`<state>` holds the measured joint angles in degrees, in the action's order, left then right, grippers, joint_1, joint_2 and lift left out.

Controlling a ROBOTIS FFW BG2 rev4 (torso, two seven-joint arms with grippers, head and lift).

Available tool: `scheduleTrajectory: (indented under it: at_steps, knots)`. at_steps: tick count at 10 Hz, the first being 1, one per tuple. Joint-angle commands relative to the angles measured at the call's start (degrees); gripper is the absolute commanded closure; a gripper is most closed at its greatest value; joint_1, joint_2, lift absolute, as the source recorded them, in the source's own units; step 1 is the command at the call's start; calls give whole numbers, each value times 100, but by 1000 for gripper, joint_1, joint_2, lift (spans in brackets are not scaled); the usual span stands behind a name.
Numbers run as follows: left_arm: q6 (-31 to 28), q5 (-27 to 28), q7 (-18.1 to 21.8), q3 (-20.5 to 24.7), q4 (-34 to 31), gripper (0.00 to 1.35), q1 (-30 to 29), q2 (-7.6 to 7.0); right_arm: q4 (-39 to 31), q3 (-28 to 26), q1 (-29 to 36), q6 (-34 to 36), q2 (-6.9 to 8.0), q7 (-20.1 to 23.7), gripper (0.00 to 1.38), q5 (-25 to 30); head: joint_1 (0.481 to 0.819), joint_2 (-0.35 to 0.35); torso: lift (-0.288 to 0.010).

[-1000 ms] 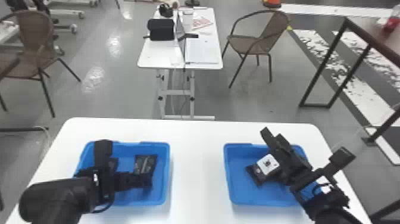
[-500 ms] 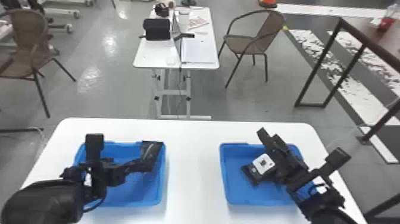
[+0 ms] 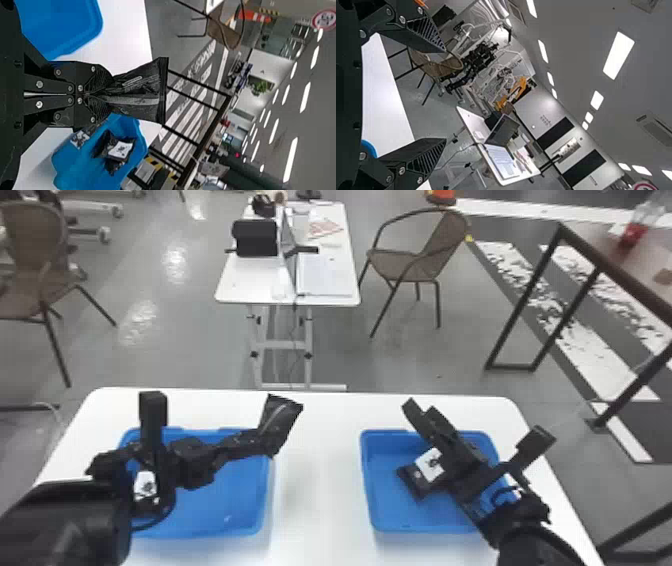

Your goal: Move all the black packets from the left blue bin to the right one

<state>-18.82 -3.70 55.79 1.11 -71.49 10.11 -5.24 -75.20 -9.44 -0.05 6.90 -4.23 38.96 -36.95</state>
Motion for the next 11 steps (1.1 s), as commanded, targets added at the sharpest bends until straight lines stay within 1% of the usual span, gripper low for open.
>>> scheduleTrajectory:
  at_steps: [1, 2, 4, 5, 6, 8, 9, 10, 11]
  knots:
    - [370, 352, 397, -384, 813, 1211, 730, 111, 84, 399, -214, 31, -86, 68, 242, 30, 695, -118, 0]
    - [573, 537, 591, -560, 1278, 1211, 1116, 243, 155, 610, -381, 101, -113, 112, 240, 100, 695, -121, 0]
    - [880, 774, 863, -815, 2219, 1211, 1723, 480, 322, 926, -619, 127, -104, 164, 237, 127, 695, -123, 0]
    - [898, 792, 960, -929, 2438, 1211, 1872, 539, 383, 1067, -698, 127, -104, 164, 236, 171, 695, -127, 0]
    - [933, 792, 1100, -982, 2658, 1211, 2004, 539, 506, 1181, -803, 127, -95, 164, 239, 197, 695, -129, 0]
    - [968, 941, 1127, -1131, 2685, 1211, 2118, 539, 568, 1225, -874, 162, -34, 164, 242, 382, 695, -117, 0]
    - [994, 888, 1127, -1131, 2685, 1211, 2118, 539, 585, 1225, -874, 285, -25, 164, 318, 513, 695, -114, 0]
    - [1038, 774, 1127, -1157, 2685, 1211, 2136, 539, 638, 1225, -874, 444, -34, 164, 680, 566, 695, -112, 0]
    - [1047, 748, 1127, -1201, 2685, 1211, 2162, 539, 691, 1225, -874, 496, -25, 155, 1136, 575, 695, -110, 0]
